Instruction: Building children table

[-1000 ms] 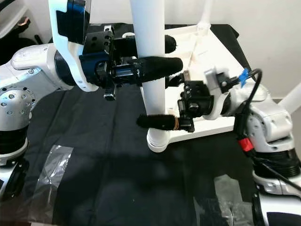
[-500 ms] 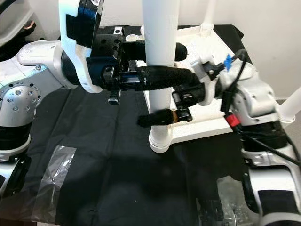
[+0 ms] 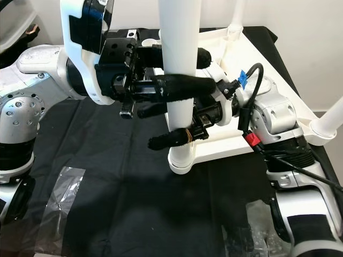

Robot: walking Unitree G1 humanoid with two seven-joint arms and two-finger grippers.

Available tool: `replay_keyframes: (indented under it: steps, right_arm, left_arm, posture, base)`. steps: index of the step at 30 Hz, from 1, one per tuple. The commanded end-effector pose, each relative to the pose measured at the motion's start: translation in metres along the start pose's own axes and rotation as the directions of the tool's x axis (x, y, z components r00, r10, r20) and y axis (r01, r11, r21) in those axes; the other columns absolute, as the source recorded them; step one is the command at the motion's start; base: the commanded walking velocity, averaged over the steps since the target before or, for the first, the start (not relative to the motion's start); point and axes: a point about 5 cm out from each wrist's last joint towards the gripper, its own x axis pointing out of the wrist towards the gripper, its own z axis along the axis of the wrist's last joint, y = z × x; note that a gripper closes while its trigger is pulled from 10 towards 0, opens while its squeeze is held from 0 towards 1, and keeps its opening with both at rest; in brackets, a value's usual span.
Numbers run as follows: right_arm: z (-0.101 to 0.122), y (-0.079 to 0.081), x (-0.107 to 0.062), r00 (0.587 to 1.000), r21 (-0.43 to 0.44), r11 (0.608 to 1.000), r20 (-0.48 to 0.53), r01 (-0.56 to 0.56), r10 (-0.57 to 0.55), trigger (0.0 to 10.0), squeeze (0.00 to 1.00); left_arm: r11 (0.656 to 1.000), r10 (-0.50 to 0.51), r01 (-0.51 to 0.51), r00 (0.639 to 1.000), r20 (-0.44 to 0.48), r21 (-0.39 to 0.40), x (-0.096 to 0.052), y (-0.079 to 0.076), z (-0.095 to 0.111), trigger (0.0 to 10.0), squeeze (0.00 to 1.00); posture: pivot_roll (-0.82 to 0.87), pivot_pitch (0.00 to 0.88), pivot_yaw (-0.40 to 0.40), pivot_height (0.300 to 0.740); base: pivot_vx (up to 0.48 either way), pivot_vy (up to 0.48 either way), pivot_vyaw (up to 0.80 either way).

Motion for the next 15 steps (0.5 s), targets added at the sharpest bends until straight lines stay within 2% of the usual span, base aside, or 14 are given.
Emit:
replay_keyframes:
  steps: [1,9,10,11,12,13,15]
  right_arm:
    - [-0.0004,-0.0015,0.0038,1.0,-0.004,1.0,-0.015,-0.023,0.023,0.0,0.0]
    - [-0.0012,-0.001,0.0024,1.0,-0.01,1.0,-0.018,-0.013,0.013,0.0,0.0]
    - [-0.0014,-0.0009,0.0021,1.0,-0.013,1.0,-0.013,-0.009,0.008,0.0,0.0]
    - [-0.0018,-0.0005,0.0012,1.0,-0.013,1.0,-0.006,0.0,0.0,0.0,0.0]
    - [-0.002,-0.0002,0.0005,1.0,-0.014,1.0,-0.001,0.005,-0.005,0.0,0.0]
    - [-0.0028,0.0008,-0.001,1.0,-0.012,1.0,0.005,0.022,-0.022,0.0,0.0]
    - [-0.0032,0.0017,-0.0023,0.999,-0.01,0.999,0.012,0.037,-0.037,0.0,0.0]
  left_arm:
    - [0.998,-0.031,0.027,0.998,-0.061,-0.054,0.0051,-0.0038,-0.0173,0.0,0.0]
    - [0.999,-0.027,0.024,0.998,-0.062,-0.045,0.0063,-0.0024,-0.0176,0.0,0.0]
    - [0.999,-0.023,0.02,0.998,-0.059,-0.042,0.0064,-0.0018,-0.0174,4.9,0.75]
    - [0.999,-0.012,0.01,0.999,-0.048,-0.039,0.0064,-0.0004,-0.0162,8.9,1.0]
    - [0.999,-0.005,0.003,0.999,-0.039,-0.038,0.0063,0.0006,-0.0154,8.9,1.0]
    - [0.999,0.005,-0.006,0.999,-0.034,-0.039,0.006,0.0021,-0.0142,10.0,1.0]
    - [0.999,0.016,-0.018,0.999,-0.027,-0.043,0.0056,0.0036,-0.0133,10.0,1.0]
  posture:
    - [0.08,0.226,0.101,0.74]
    - [0.07,0.218,0.098,0.74]
    - [0.07,0.218,0.098,0.74]
    - [0.07,0.217,0.098,0.74]
    - [0.07,0.217,0.098,0.74]
    - [0.07,0.216,0.097,0.74]
    - [0.06,0.215,0.098,0.74]
  base:
    - [0.0,0.0,0.0]
    - [0.0,0.0,0.0]
    - [0.0,0.0,0.0]
    - [0.0,0.0,0.0]
    - [0.0,0.0,0.0]
    - [0.0,0.0,0.0]
    - [0.0,0.0,0.0]
